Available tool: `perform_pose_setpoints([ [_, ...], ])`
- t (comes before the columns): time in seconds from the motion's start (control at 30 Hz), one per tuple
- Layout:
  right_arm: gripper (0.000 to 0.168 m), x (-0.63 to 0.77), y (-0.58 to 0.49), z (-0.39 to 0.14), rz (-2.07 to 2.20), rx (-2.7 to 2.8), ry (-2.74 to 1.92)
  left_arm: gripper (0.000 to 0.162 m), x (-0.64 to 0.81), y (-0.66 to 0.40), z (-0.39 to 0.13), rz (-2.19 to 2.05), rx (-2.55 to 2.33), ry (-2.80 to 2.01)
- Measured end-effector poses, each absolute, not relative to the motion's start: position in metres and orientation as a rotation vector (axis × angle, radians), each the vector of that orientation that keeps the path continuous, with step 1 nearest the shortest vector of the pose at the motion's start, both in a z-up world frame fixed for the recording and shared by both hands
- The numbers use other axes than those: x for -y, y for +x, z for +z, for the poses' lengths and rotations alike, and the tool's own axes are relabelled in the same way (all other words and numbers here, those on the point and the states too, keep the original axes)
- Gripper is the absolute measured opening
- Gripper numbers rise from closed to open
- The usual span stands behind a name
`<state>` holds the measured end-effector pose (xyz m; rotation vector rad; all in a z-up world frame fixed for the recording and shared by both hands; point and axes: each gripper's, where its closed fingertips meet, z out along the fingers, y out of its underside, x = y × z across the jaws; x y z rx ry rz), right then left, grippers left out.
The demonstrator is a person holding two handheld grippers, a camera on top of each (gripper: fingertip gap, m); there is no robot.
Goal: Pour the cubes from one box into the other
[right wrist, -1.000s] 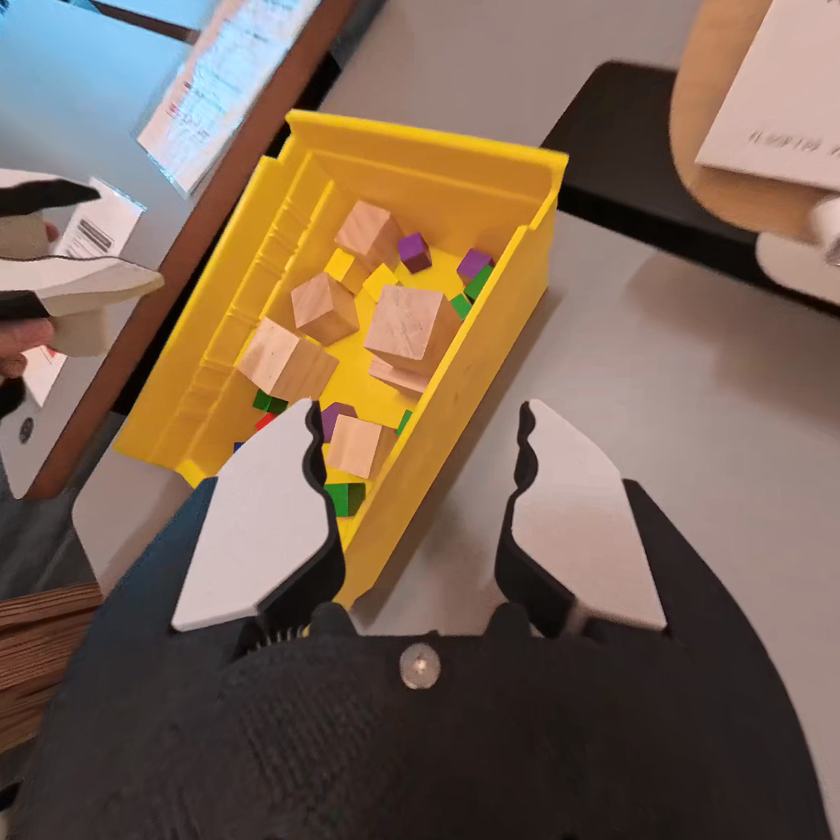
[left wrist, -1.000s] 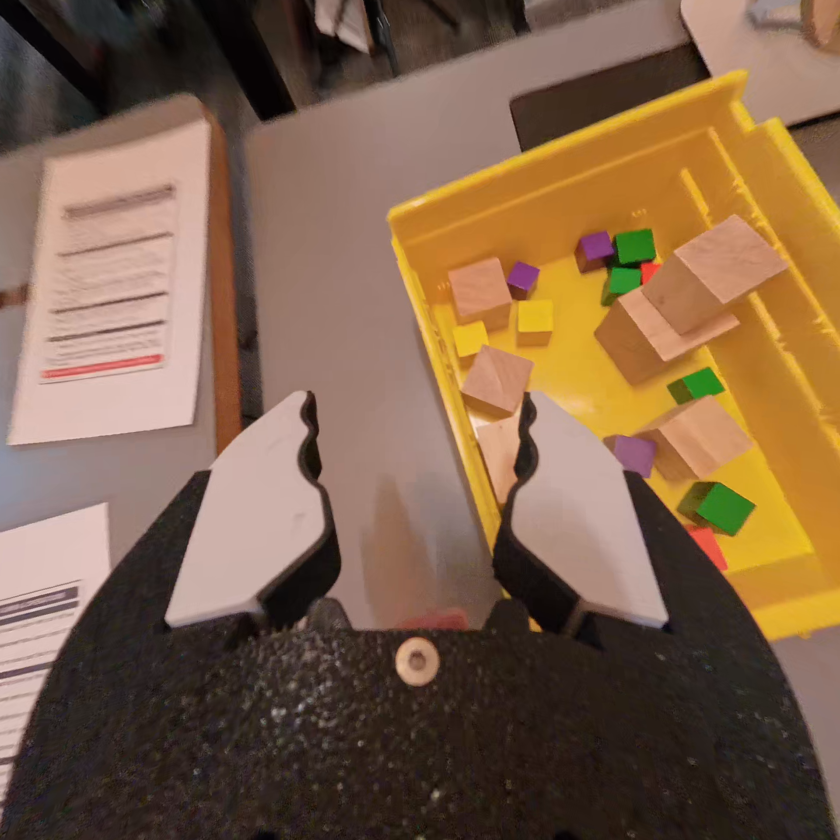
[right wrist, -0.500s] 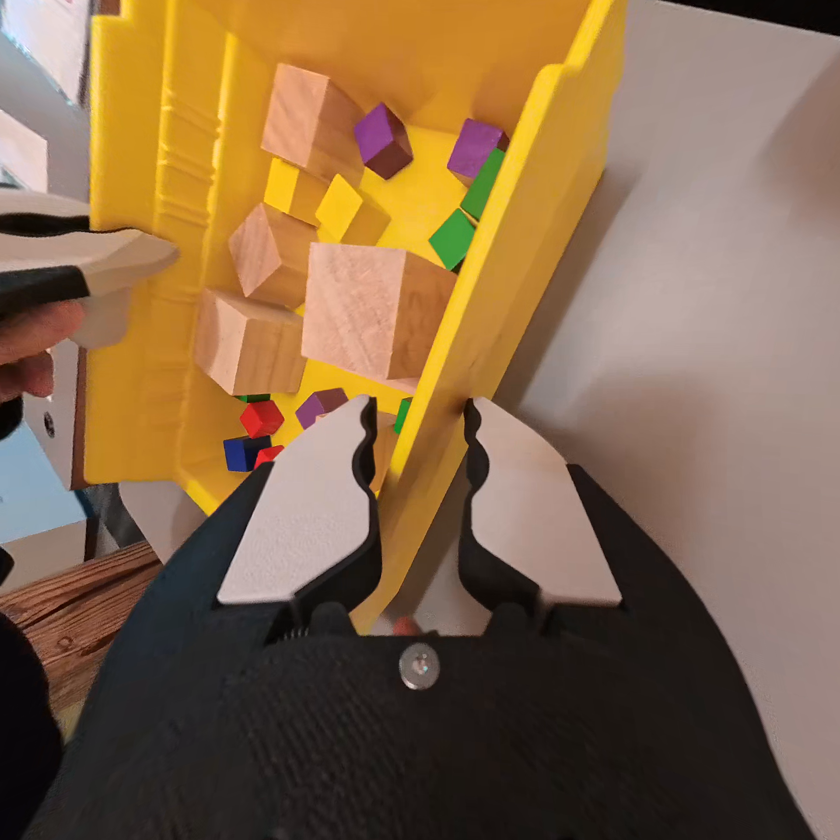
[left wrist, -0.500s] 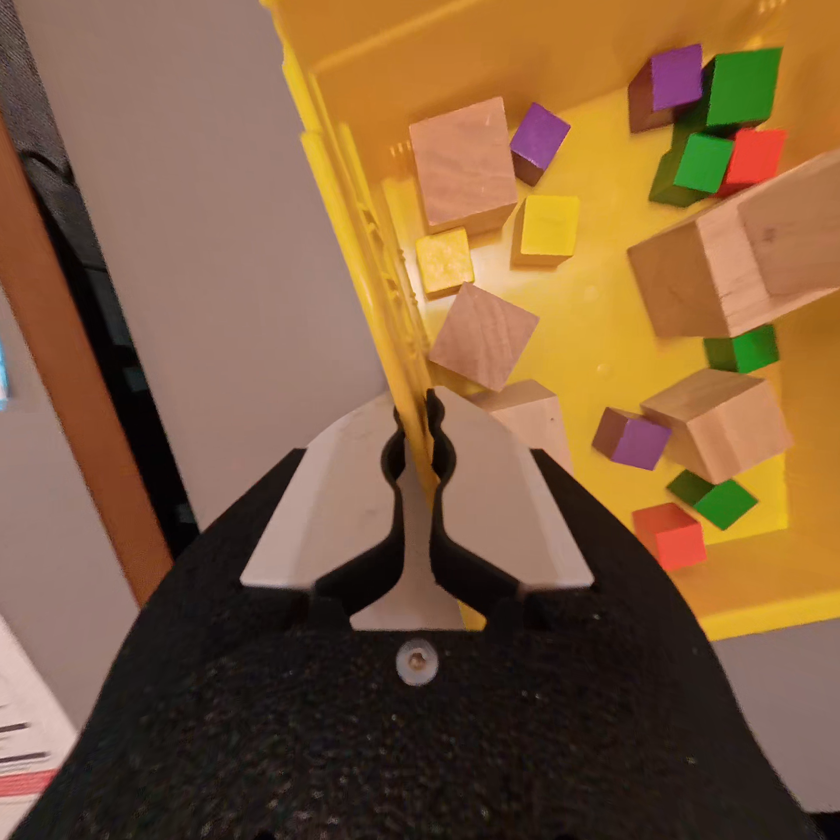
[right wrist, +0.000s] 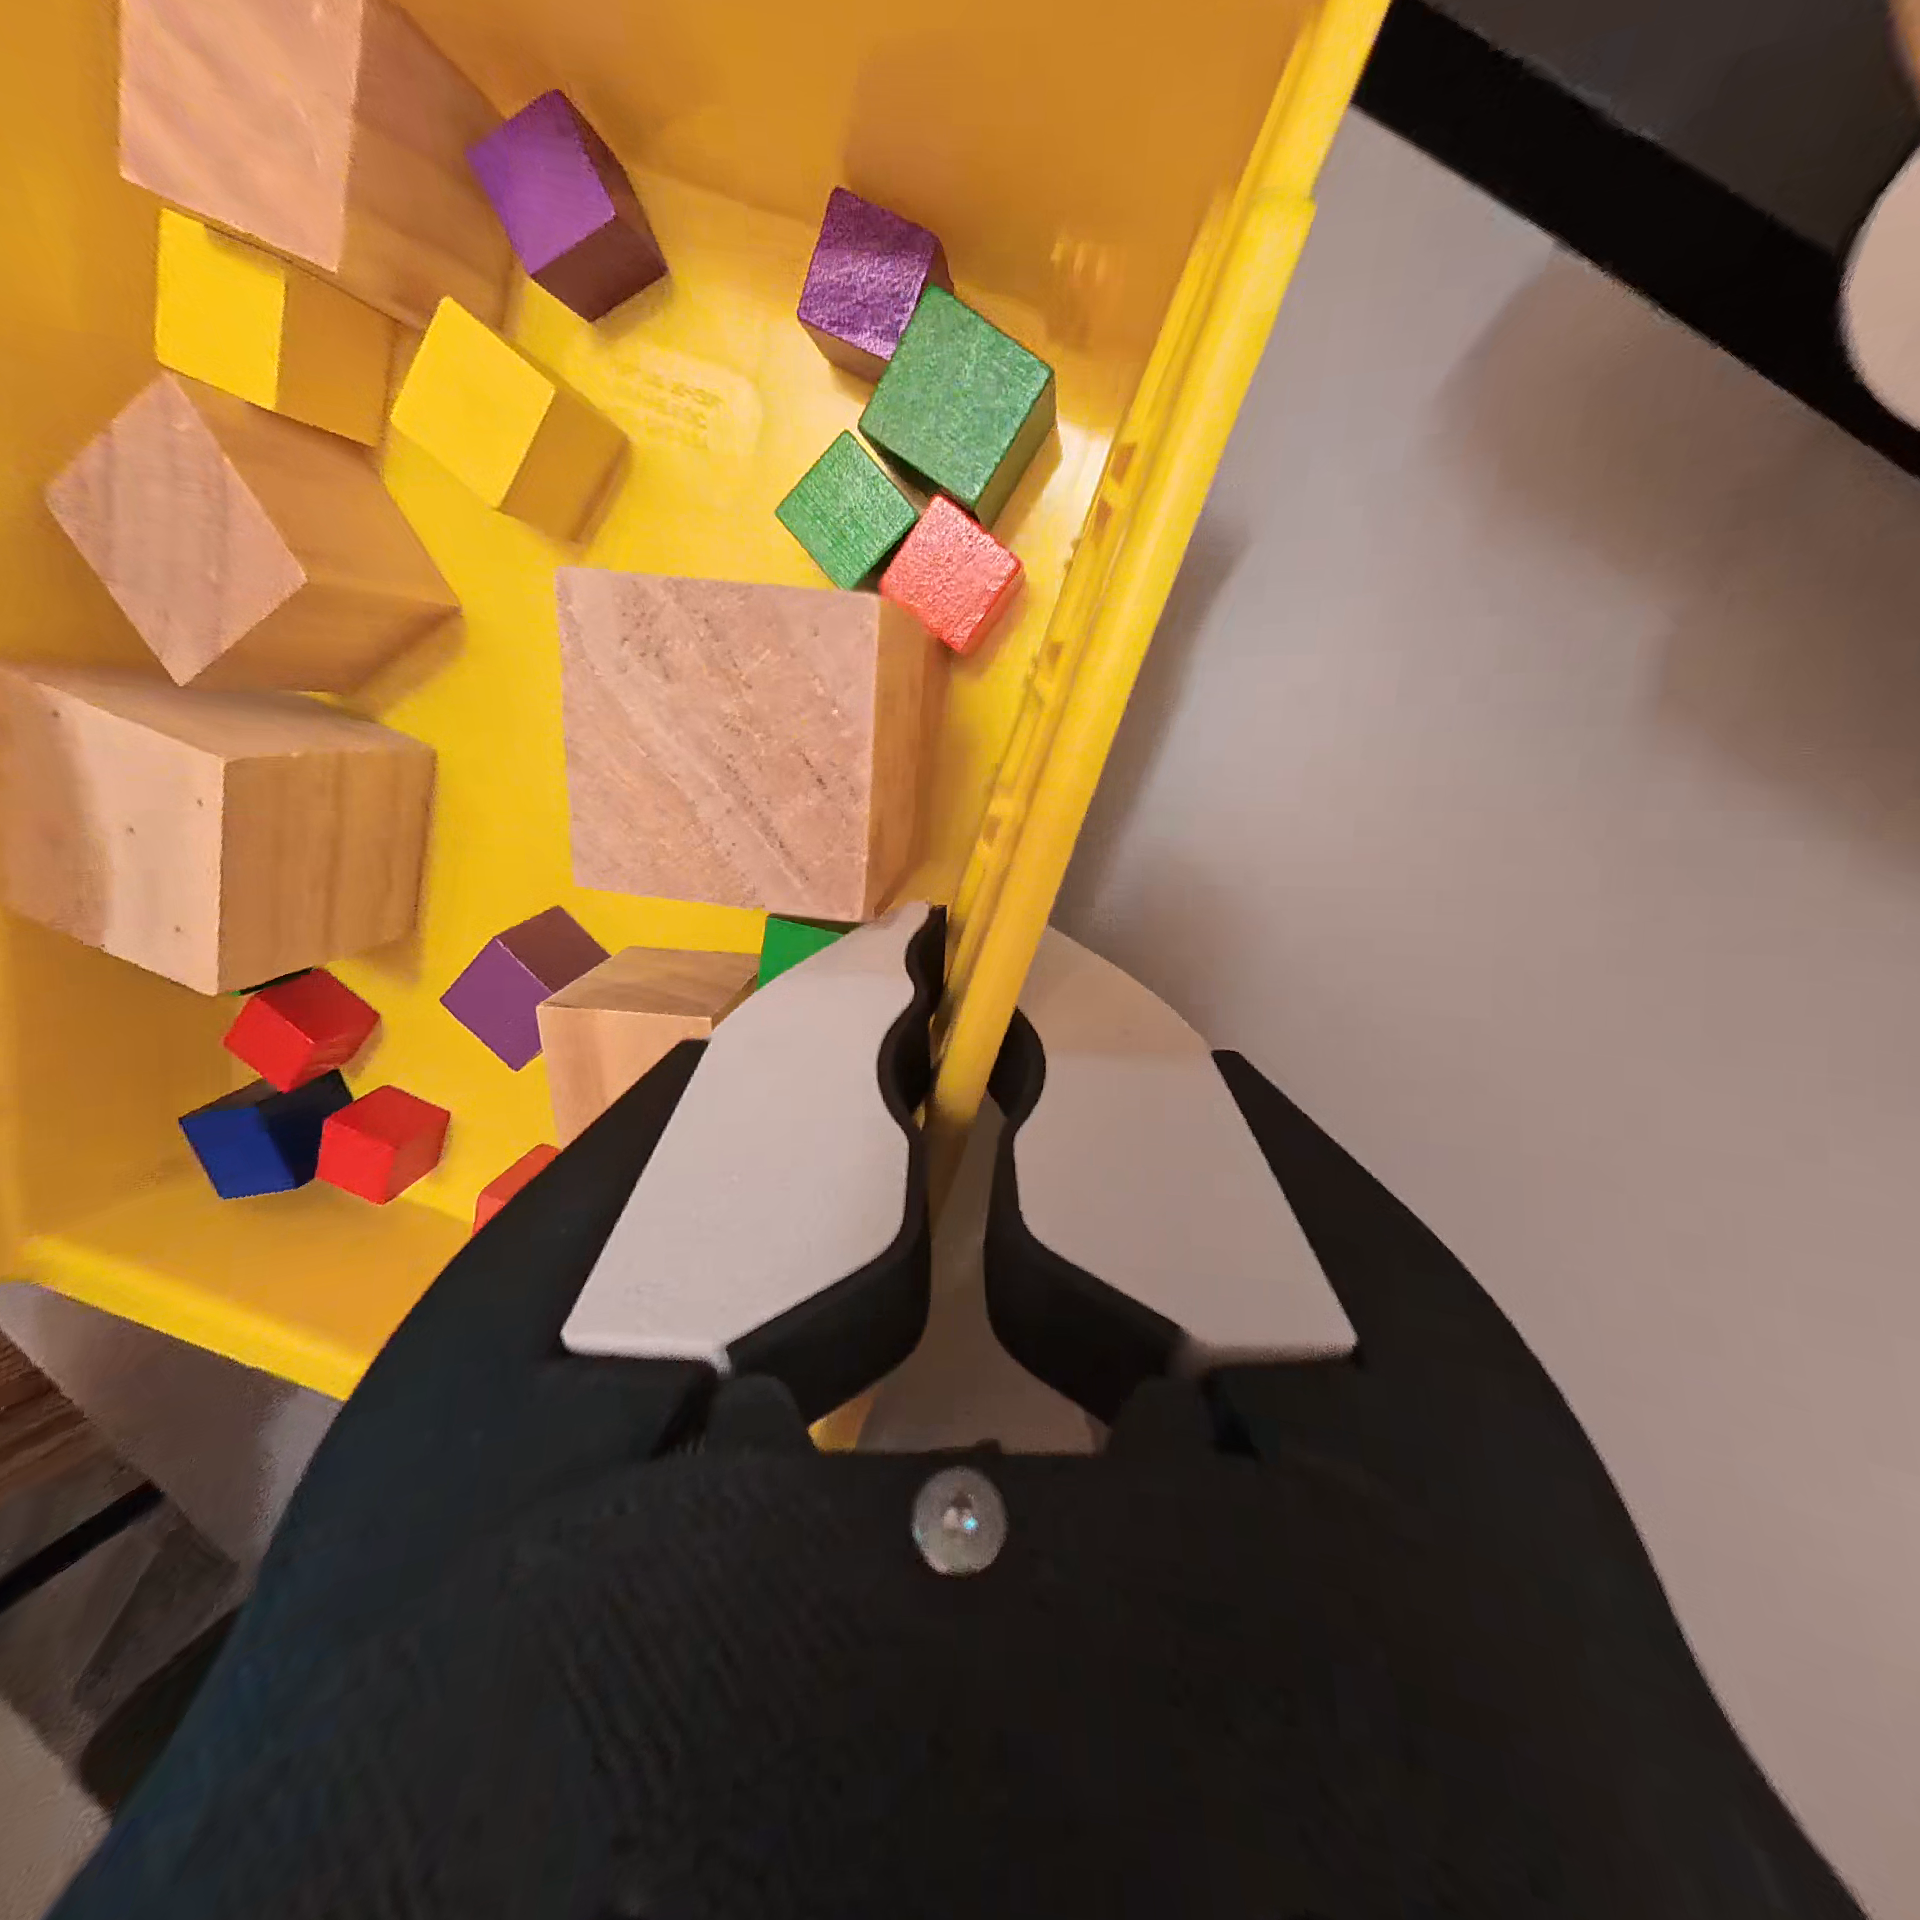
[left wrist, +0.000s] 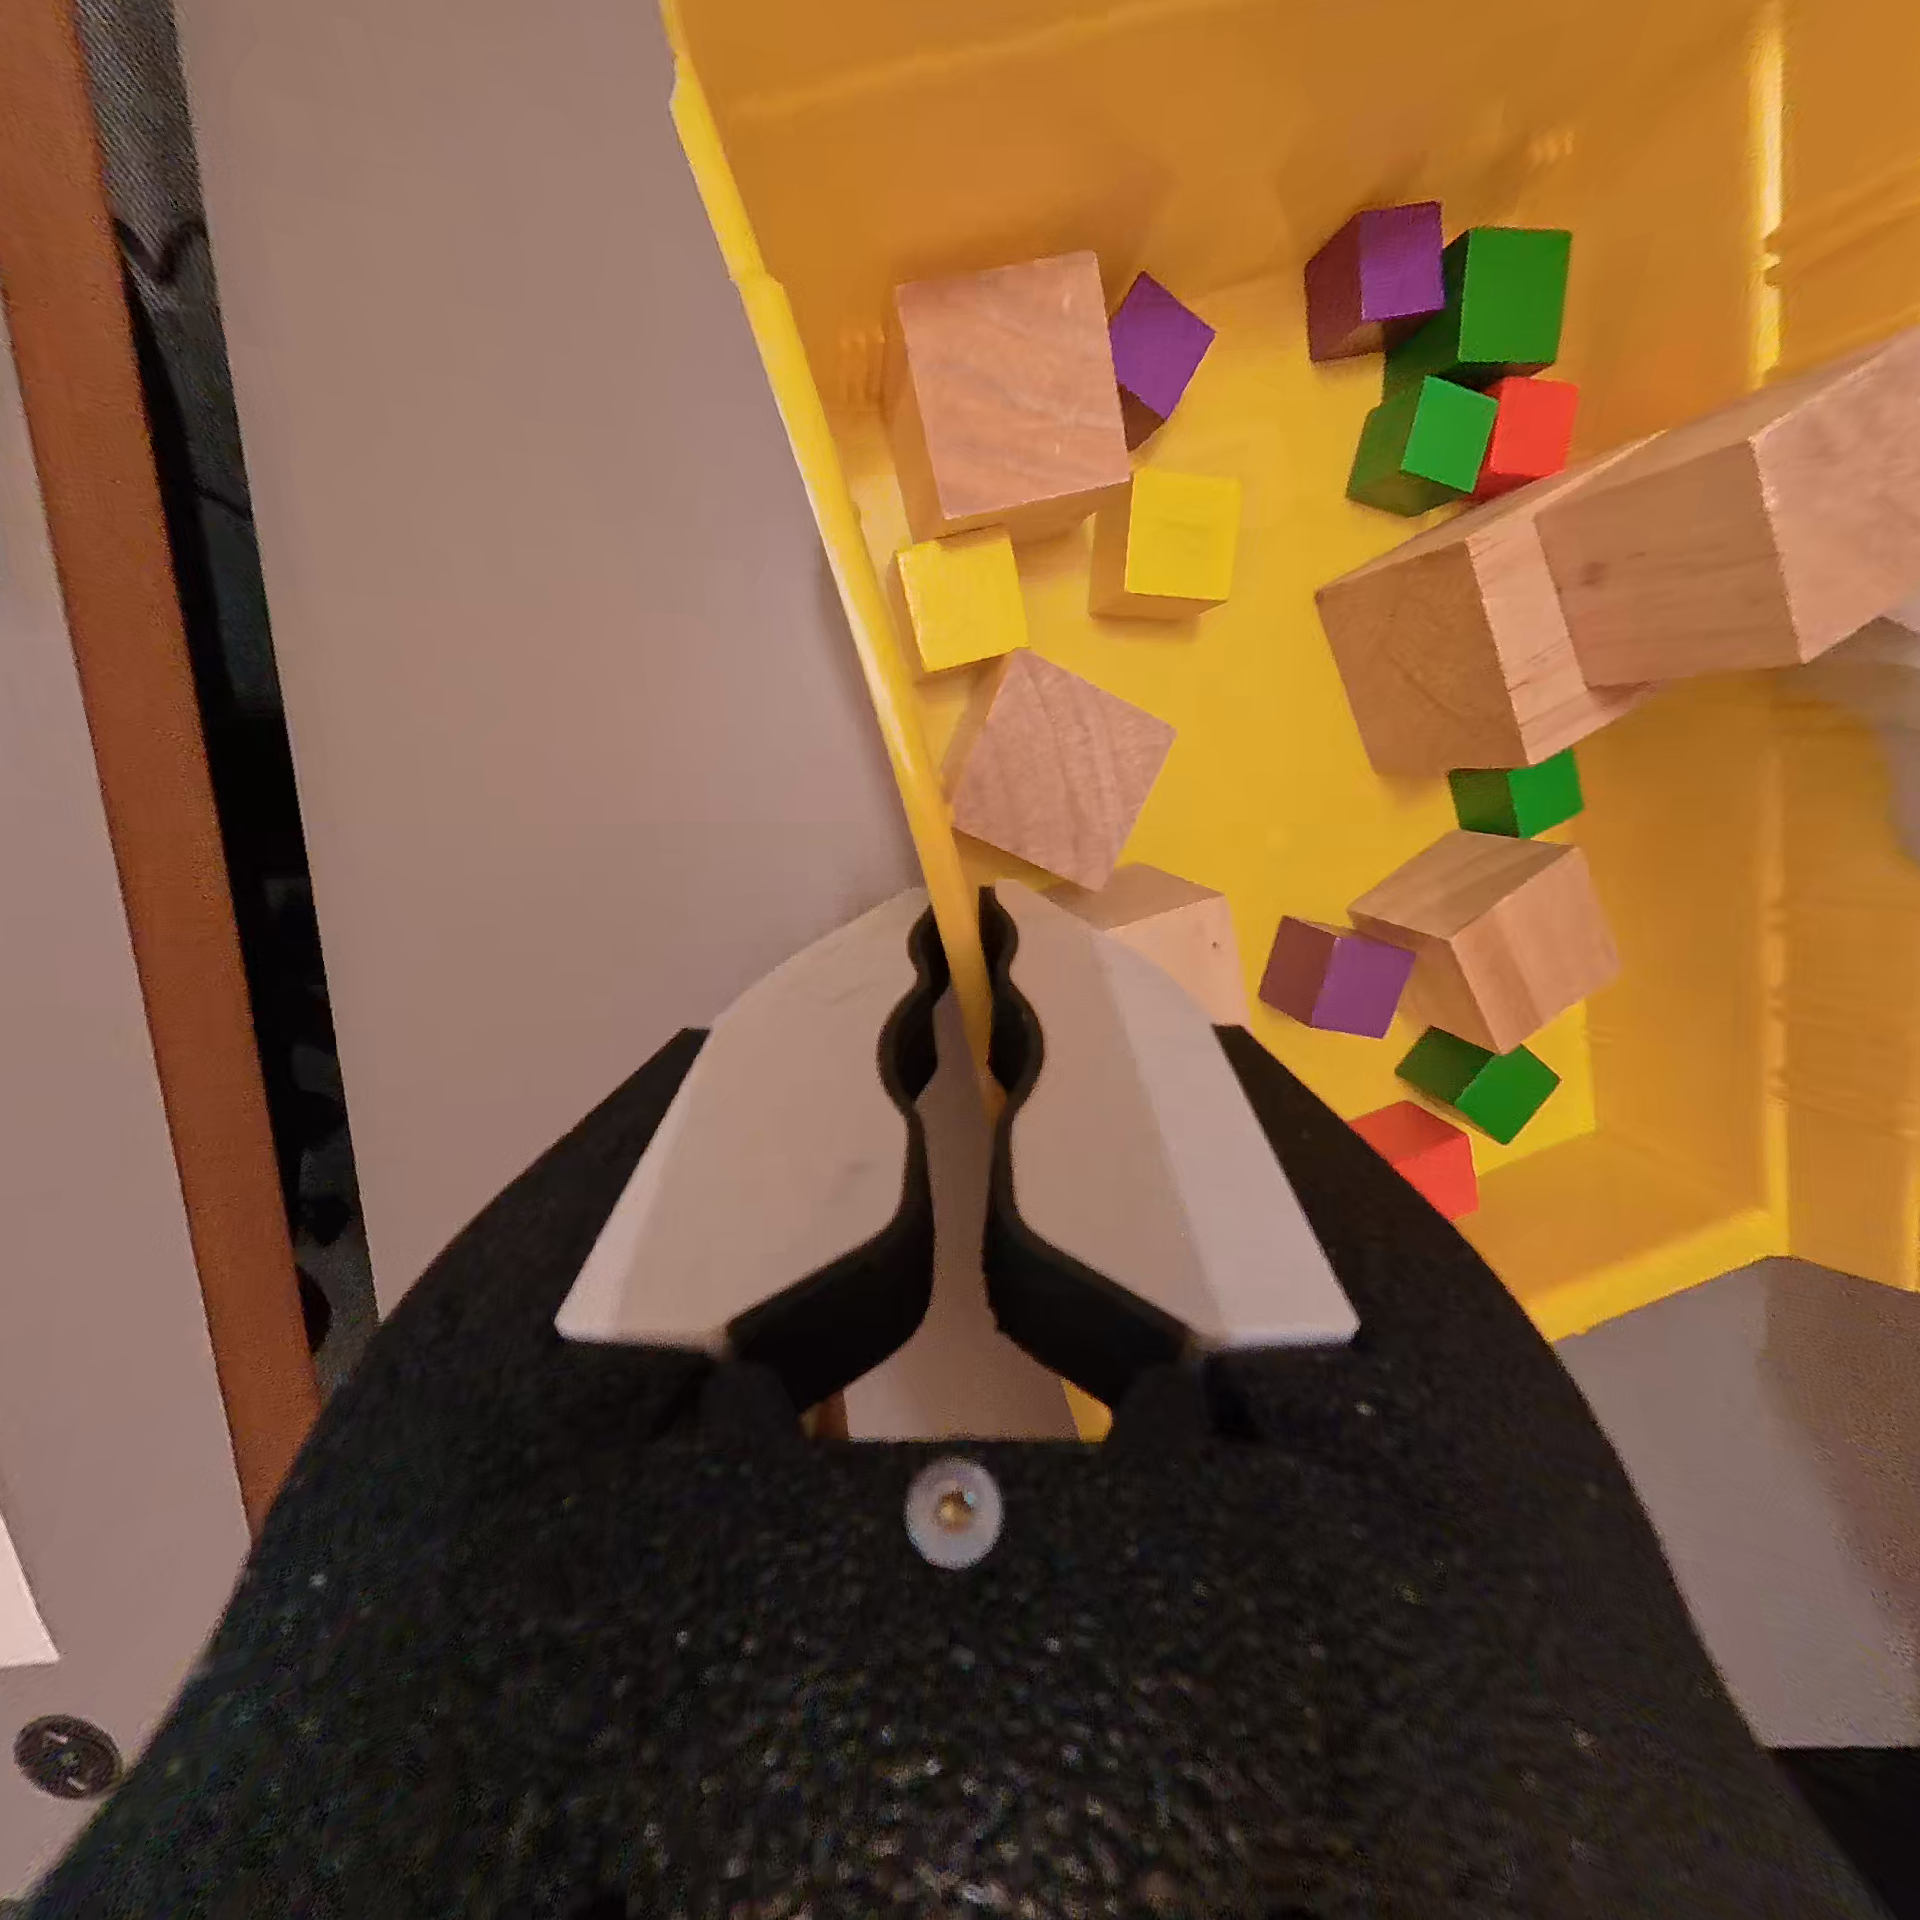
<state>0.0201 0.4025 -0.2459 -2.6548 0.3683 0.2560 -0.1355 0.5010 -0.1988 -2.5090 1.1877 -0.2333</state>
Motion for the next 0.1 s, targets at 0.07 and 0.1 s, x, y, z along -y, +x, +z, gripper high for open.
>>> perform_pose_setpoints([
  [0.07,0.005,-0.389,0.028,-0.227,0.228,-0.347,-2.604,0.004,-0.484,-0.129,-0.18,-0.247,-1.168,-2.45],
  [0.1,0.005,-0.38,0.034,-0.215,0.205,-0.341,-2.574,0.004,-0.475,-0.124,-0.169,-0.246,-1.162,-2.412],
])
